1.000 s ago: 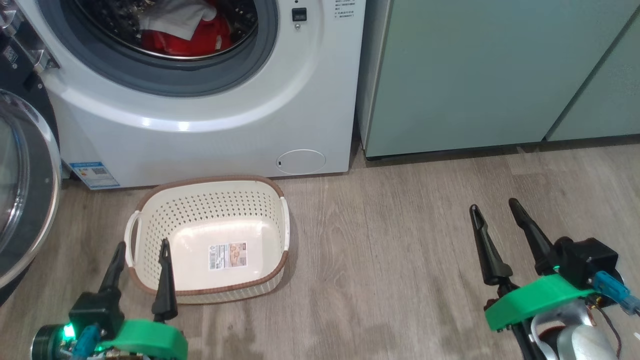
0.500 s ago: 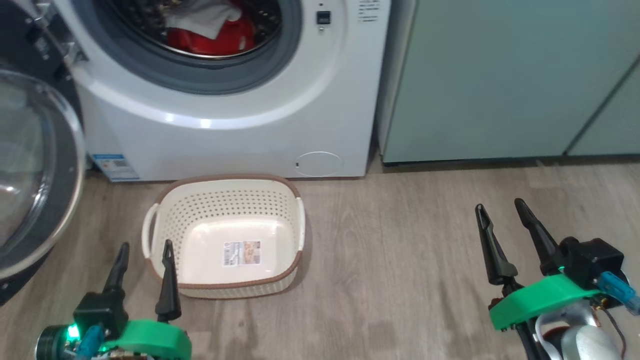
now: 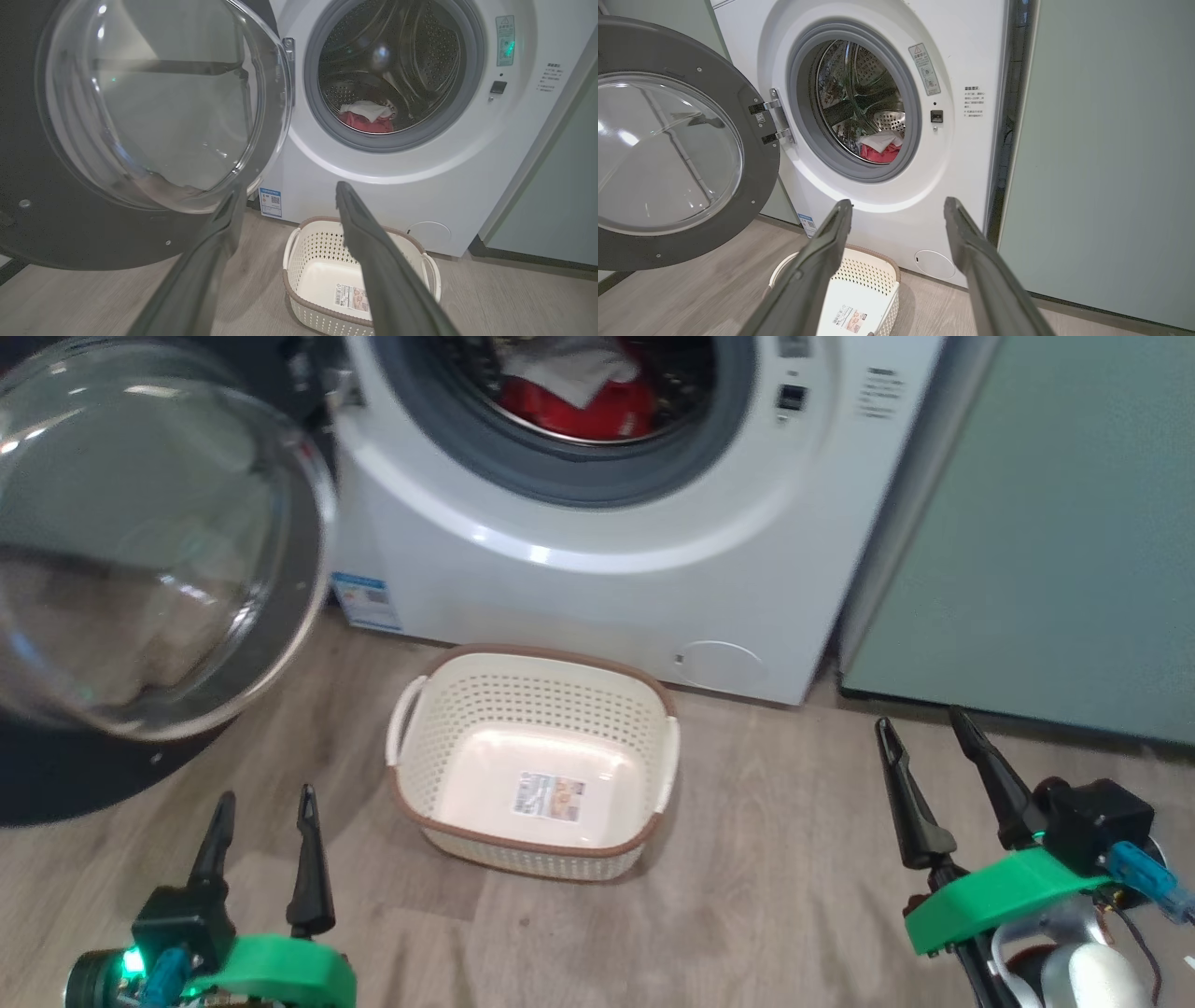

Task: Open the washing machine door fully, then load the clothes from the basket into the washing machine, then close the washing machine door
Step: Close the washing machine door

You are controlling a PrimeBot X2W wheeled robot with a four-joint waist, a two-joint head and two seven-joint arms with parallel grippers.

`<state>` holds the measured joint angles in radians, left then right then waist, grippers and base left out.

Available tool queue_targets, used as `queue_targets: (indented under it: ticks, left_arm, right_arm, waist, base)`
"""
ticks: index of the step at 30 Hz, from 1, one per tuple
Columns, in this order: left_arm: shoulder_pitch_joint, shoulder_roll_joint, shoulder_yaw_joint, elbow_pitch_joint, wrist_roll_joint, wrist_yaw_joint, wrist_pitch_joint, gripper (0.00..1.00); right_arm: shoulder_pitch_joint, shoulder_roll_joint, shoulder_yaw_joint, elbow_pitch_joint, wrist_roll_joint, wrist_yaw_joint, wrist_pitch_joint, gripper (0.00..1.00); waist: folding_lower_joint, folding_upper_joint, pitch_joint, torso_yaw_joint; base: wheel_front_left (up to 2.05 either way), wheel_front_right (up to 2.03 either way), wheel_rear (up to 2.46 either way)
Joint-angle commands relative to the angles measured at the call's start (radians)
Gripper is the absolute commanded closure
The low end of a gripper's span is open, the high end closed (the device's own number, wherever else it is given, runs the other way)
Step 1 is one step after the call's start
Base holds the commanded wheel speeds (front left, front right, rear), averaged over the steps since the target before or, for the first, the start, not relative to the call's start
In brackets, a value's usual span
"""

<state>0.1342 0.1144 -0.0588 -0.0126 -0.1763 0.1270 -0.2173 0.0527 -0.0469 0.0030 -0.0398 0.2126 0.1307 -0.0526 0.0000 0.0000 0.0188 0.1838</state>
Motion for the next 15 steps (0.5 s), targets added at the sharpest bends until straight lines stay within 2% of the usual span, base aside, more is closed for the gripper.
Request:
queue_targets:
  ticks: [1,5,15]
  left_arm:
    - [-0.026,0.006,0.04,-0.037,-0.008,0.009,-0.012,0.0]
    - [-0.023,0.008,0.042,-0.045,-0.009,0.014,-0.013,0.0]
    - [-0.018,0.014,0.046,-0.054,-0.019,0.021,-0.012,0.0]
  right_arm:
    - [-0.015,-0.003,0.024,-0.038,0.006,0.0,0.002,0.0]
    - [-0.013,-0.003,0.028,-0.04,0.007,0.0,0.003,0.0]
    - [-0.017,-0.003,0.033,-0.031,0.011,0.0,-0.004,0.0]
  waist:
    - [0.0,0.0,-0.012,0.068]
    - [0.0,0.0,-0.012,0.118]
    - [0.0,0.0,-0.009,0.162]
  base:
    - [0.0,0.0,0.0]
    - [0.0,0.0,0.0]
    - [0.0,0.0,0.0]
